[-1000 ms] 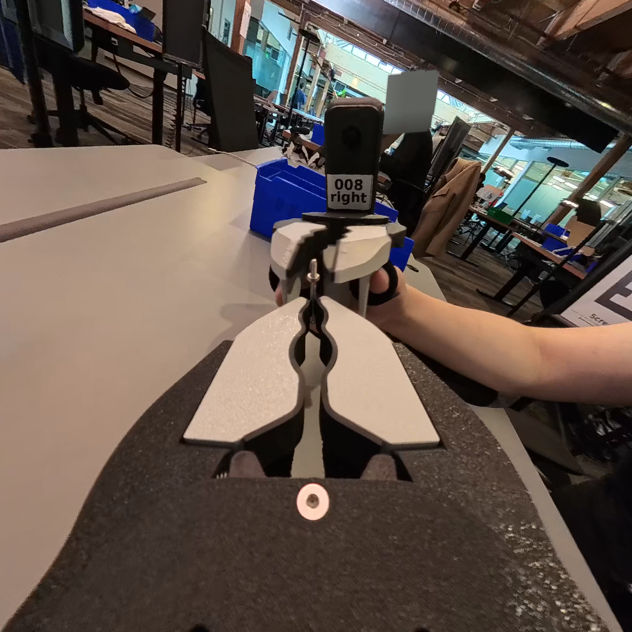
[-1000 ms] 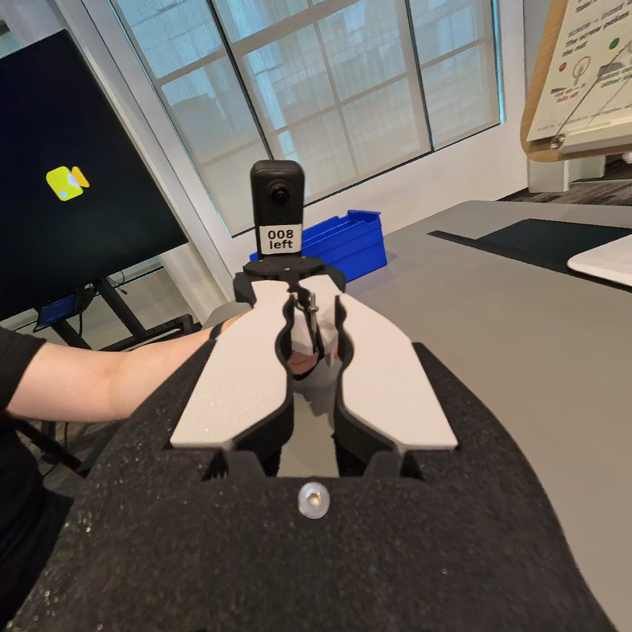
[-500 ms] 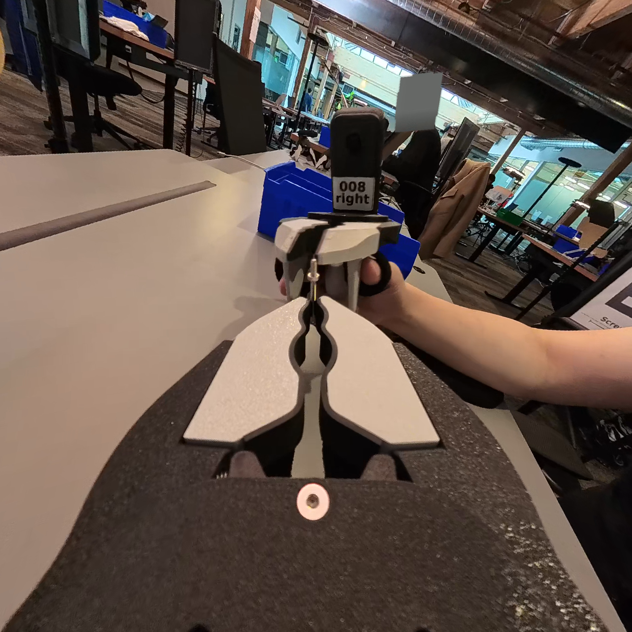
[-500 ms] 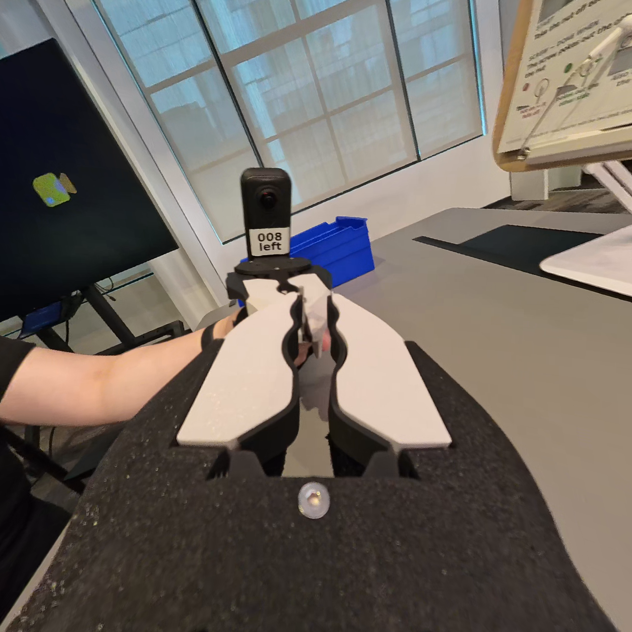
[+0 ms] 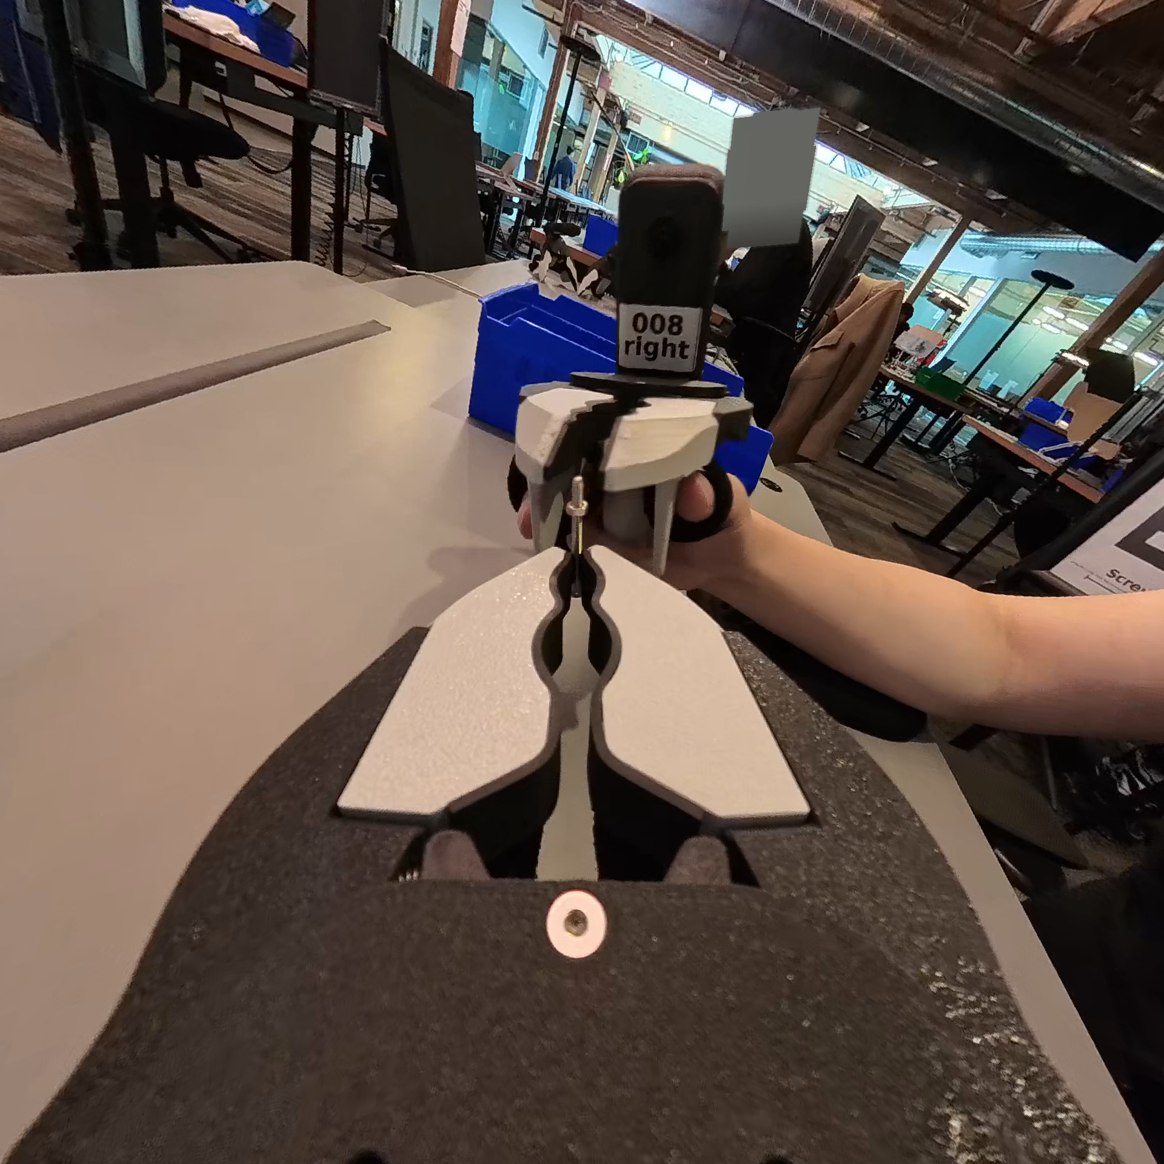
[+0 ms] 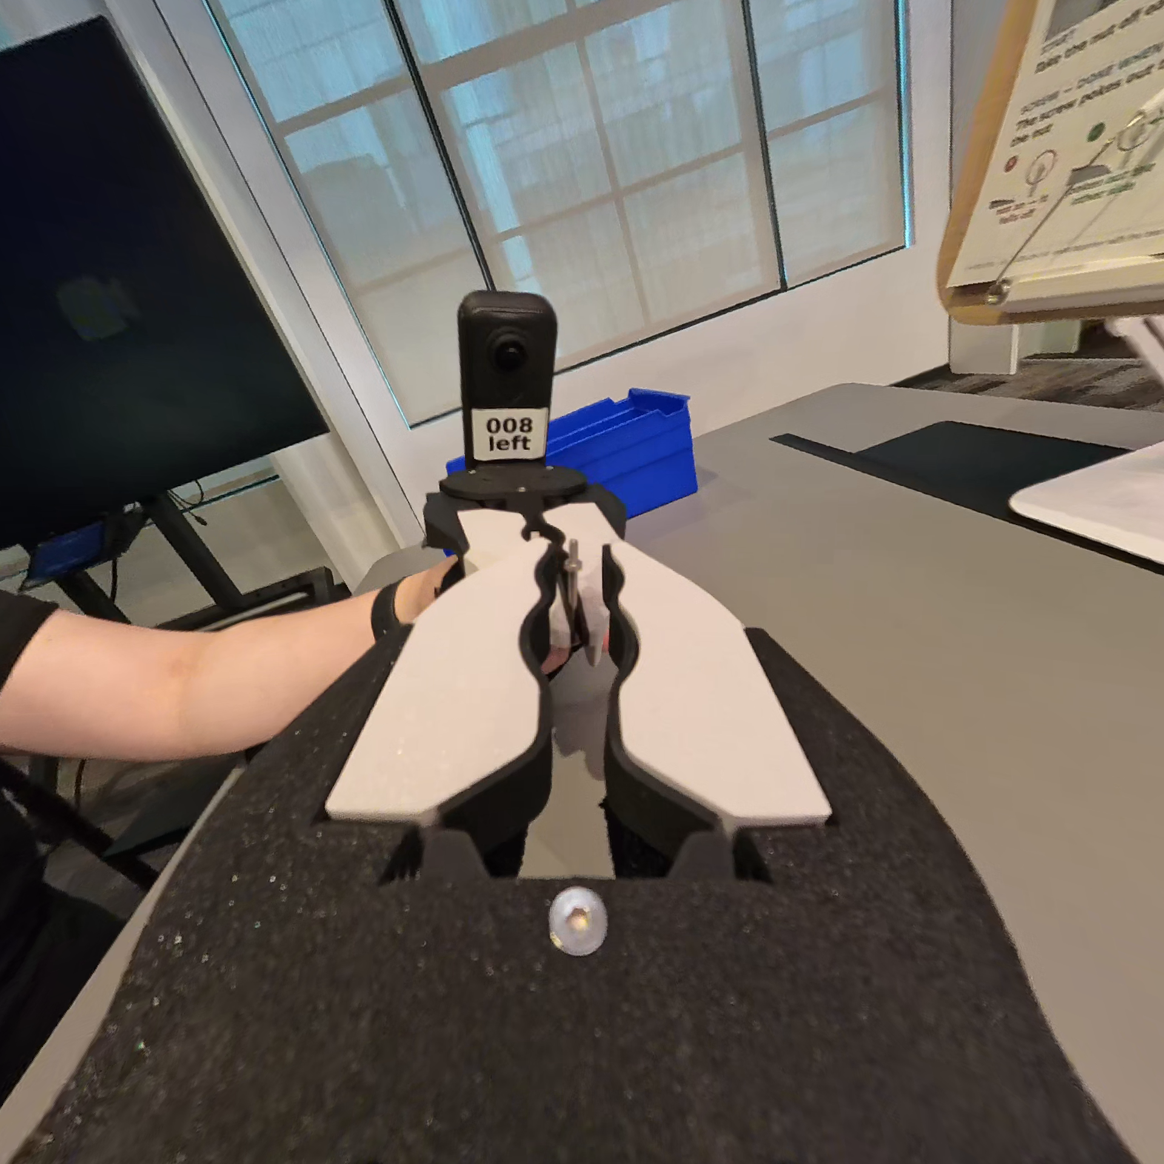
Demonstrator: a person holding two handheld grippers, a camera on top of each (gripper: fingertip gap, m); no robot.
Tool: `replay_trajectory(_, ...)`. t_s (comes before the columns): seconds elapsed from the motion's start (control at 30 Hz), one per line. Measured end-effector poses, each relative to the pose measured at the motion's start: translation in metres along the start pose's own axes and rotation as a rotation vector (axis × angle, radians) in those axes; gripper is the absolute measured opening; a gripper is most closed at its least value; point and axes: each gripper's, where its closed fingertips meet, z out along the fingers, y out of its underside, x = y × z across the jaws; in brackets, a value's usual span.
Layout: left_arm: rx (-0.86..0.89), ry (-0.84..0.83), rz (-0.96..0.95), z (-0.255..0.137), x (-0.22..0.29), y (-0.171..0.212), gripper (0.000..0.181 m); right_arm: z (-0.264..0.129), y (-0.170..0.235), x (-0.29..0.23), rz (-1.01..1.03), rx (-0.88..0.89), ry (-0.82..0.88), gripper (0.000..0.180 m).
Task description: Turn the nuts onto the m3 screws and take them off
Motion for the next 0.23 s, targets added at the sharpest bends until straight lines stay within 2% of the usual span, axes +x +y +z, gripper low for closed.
replay_trajectory(0.23, -0.011, -0.013, 0.007, 0.0002, -0.0011, 0.0011, 0.002, 0.0002, 0.0085, 0.0055, -0.058, -0.061, 0.048, 0.016)
